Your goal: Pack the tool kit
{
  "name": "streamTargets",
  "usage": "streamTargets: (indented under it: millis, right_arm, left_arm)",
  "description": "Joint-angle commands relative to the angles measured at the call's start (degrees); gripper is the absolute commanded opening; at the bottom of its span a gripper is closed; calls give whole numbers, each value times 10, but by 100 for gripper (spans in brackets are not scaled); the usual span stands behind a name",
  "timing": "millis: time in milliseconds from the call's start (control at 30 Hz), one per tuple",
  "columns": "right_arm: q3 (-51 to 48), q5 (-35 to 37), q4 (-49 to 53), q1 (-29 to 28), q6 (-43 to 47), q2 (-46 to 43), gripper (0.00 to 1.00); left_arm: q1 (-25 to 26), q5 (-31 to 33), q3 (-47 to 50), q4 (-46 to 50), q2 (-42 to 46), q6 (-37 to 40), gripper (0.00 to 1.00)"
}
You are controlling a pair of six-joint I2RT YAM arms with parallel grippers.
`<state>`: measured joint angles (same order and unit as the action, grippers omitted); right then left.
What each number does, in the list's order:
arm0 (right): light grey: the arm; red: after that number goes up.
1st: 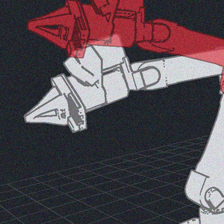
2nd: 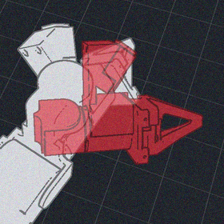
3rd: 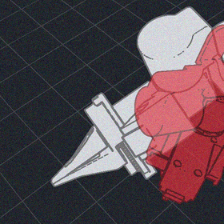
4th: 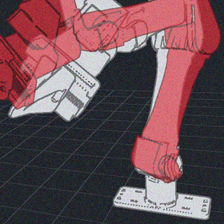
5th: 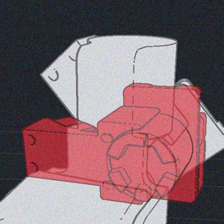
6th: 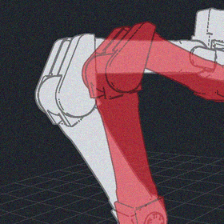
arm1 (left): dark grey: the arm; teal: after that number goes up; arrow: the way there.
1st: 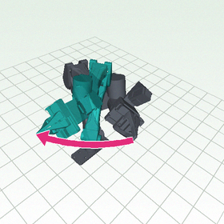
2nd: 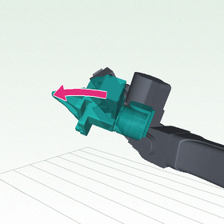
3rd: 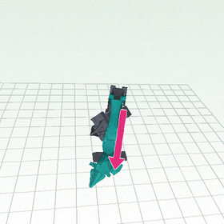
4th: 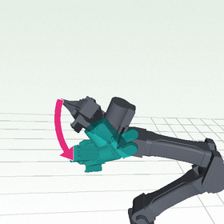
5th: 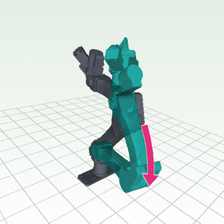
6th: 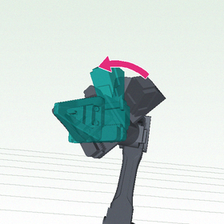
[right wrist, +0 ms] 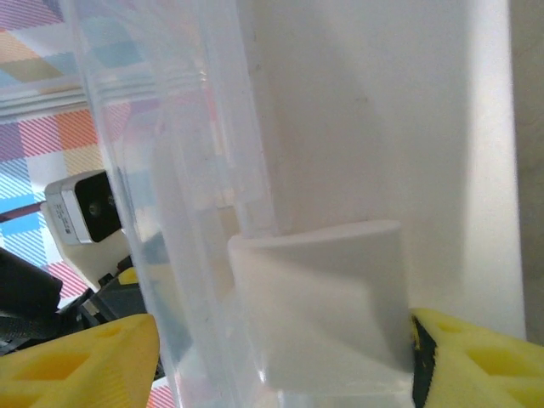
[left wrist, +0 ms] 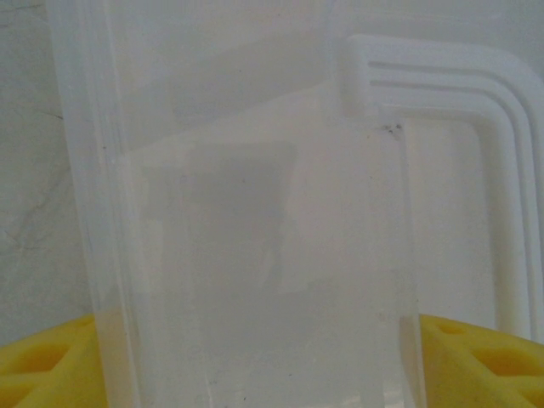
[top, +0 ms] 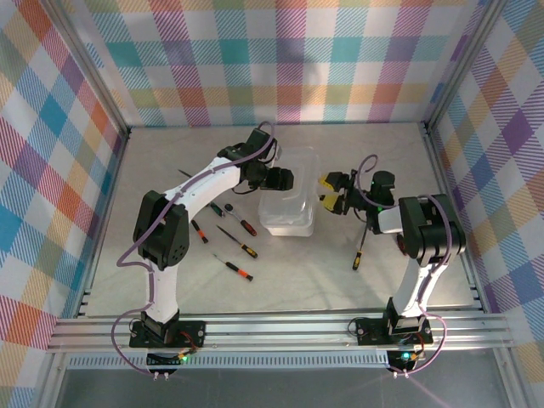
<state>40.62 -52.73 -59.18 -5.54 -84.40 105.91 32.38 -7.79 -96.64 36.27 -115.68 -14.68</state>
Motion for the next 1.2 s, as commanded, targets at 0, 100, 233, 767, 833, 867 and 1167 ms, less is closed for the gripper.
streamTargets:
  millis: [0, 100, 233, 767, 833, 867, 1167]
  right_arm:
    - [56, -67, -215, -4, -20, -110, 72]
    - [56, -67, -214, 9, -30, -96, 70]
    - [34, -58, -178, 24, -16, -96, 71]
    - [70, 164, 622, 28, 476, -321, 80]
    - [79, 186, 653, 28, 494, -318, 81]
    - [84, 194, 667, 28, 504, -316, 82]
    - [136, 130, 681, 28, 509, -255, 86]
  left_arm:
    - [14, 171, 77, 155, -99, 51, 37]
    - [14, 170, 75, 159, -104, 50, 37]
    - [15, 150, 65, 160, -100, 48, 37]
    - [39, -91, -83, 66, -61, -71, 31]
    - [41, -110, -95, 35, -58, -93, 31]
    - [41, -115, -96, 15, -57, -106, 31]
    - [27, -178, -10, -229, -15, -189, 31]
